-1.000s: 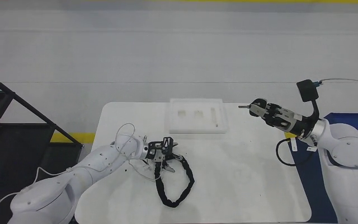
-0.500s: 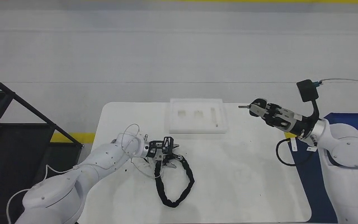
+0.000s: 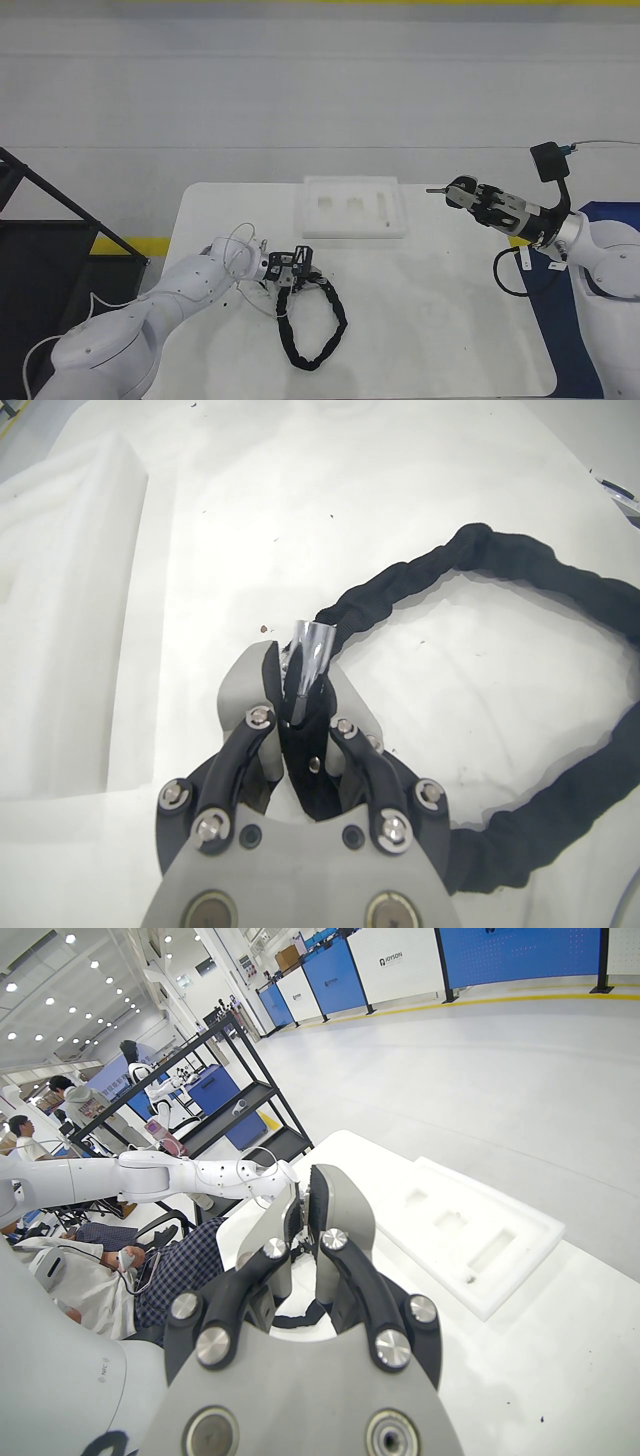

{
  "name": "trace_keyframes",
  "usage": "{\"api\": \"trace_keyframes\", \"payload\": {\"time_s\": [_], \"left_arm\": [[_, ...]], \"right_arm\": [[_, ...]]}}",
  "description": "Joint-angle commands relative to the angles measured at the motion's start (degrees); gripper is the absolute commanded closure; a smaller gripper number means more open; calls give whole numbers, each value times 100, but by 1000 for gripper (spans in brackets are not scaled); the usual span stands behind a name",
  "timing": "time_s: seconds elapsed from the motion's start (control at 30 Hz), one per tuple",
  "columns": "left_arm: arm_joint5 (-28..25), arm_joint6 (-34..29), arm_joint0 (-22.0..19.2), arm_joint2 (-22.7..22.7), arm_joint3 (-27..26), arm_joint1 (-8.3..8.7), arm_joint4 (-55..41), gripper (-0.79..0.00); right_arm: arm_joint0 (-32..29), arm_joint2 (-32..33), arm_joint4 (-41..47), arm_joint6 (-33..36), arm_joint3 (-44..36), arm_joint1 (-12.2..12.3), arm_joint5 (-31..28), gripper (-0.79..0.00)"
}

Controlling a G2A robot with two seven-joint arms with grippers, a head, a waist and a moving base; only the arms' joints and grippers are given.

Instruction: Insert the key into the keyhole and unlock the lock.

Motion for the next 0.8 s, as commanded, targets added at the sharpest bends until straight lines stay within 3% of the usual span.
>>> {"api": "trace_keyframes", "payload": {"time_s": [0.0, 0.2, 0.43, 0.57, 0.77], "left_arm": [[-6, -14, -12, -18, 22, -29, 16, 0], [-239, 398, -45, -104, 67, -44, -39, 0], [-423, 968, -101, -237, -157, 74, 21, 0], [-466, 1197, -123, -338, -577, 204, -13, 0], [-633, 1032, -165, -414, -1656, 490, -522, 0]], "right_arm": [[0, 0, 0, 0, 0, 0, 0, 0], [0, 0, 0, 0, 0, 0, 0, 0], [0, 0, 0, 0, 0, 0, 0, 0], [0, 0, 0, 0, 0, 0, 0, 0], [0, 0, 0, 0, 0, 0, 0, 0]]}}
